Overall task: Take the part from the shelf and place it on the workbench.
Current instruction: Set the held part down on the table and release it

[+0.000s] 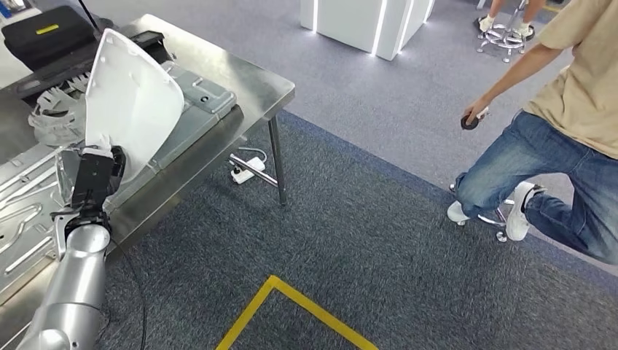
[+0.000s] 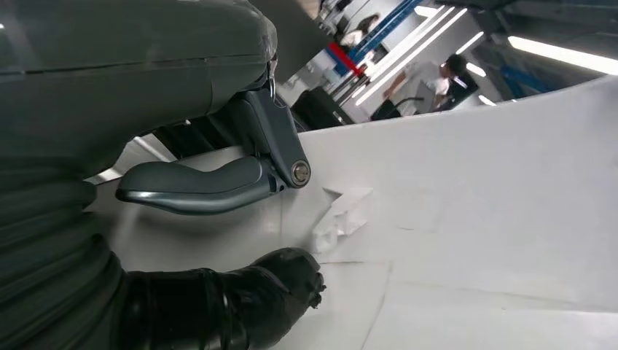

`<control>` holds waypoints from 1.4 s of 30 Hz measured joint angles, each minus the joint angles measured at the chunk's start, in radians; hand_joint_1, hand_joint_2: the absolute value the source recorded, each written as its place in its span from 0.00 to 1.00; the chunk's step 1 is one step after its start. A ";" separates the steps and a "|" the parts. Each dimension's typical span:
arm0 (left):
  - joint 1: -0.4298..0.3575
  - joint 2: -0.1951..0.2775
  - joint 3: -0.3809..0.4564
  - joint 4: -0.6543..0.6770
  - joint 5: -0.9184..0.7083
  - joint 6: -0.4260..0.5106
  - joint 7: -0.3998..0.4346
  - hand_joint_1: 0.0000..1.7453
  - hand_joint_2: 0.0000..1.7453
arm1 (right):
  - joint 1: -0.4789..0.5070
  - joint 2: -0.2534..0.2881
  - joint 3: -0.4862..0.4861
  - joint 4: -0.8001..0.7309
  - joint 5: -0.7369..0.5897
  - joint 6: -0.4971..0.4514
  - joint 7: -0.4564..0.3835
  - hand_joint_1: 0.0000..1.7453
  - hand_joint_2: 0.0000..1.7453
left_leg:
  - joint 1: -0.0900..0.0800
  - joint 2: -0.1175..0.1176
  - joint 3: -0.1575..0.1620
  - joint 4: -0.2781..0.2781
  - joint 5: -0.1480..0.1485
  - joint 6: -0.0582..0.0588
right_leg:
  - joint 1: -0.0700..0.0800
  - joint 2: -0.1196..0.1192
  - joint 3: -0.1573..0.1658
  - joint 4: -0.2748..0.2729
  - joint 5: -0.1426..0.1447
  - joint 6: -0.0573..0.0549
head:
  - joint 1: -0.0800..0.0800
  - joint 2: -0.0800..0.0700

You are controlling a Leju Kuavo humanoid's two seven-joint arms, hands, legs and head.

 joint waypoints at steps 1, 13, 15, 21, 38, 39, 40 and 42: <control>-0.002 -0.001 0.000 0.001 -0.002 0.005 0.001 1.00 1.00 | -0.001 0.000 0.000 0.000 0.001 0.001 0.001 0.00 1.00 | 0.001 0.001 -0.008 0.019 -0.003 -0.004 | -0.002 0.000 0.014 -0.012 0.000 -0.004 | 0.000 0.000; -0.006 -0.003 0.016 0.016 -0.031 0.106 0.020 1.00 1.00 | -0.003 0.011 0.000 0.000 0.021 -0.001 0.009 0.00 1.00 | 0.013 0.071 -0.121 -0.003 0.086 -0.029 | -0.015 -0.056 0.078 -0.002 -0.068 0.022 | -0.001 0.000; -0.003 -0.004 0.019 0.017 -0.031 0.114 0.021 1.00 1.00 | -0.003 0.012 0.001 0.000 0.023 -0.001 0.009 0.00 1.00 | 0.015 0.053 -0.120 -0.006 0.099 -0.008 | -0.013 -0.069 0.082 0.001 -0.080 0.033 | -0.001 0.000; -0.004 -0.007 0.028 0.022 -0.032 0.129 0.022 1.00 1.00 | -0.003 0.012 0.001 0.000 0.030 0.000 0.010 0.00 1.00 | 0.014 -0.006 -0.120 -0.011 0.102 0.012 | -0.021 -0.017 -0.034 0.255 -0.210 0.049 | -0.001 0.000; -0.060 0.048 0.141 0.190 -0.071 0.210 0.037 1.00 1.00 | -0.006 0.012 0.004 0.000 0.058 0.009 0.009 0.00 1.00 | 0.020 0.005 -0.223 0.224 0.004 -0.044 | -0.017 -0.054 0.077 -0.018 -0.054 -0.004 | -0.005 0.000; -0.064 0.054 0.153 0.205 -0.077 0.218 0.038 1.00 1.00 | -0.006 0.012 0.004 0.000 0.059 0.010 0.009 0.00 1.00 | 0.021 0.015 -0.190 0.169 0.032 -0.044 | -0.017 -0.063 0.077 -0.016 -0.056 -0.002 | -0.005 0.000; -0.073 0.060 0.164 0.221 -0.088 0.227 0.041 1.00 1.00 | -0.006 0.012 0.004 0.000 0.061 0.010 0.009 0.00 1.00 | 0.021 0.028 -0.151 0.099 0.056 -0.044 | -0.016 -0.071 0.077 -0.014 -0.058 0.001 | -0.005 0.000; -0.100 0.074 0.182 0.263 -0.114 0.246 0.053 1.00 1.00 | -0.007 0.012 0.005 0.000 0.067 0.013 0.010 0.00 1.00 | 0.016 0.044 -0.098 0.001 0.082 -0.034 | -0.011 -0.085 0.074 -0.007 -0.063 0.010 | -0.004 0.000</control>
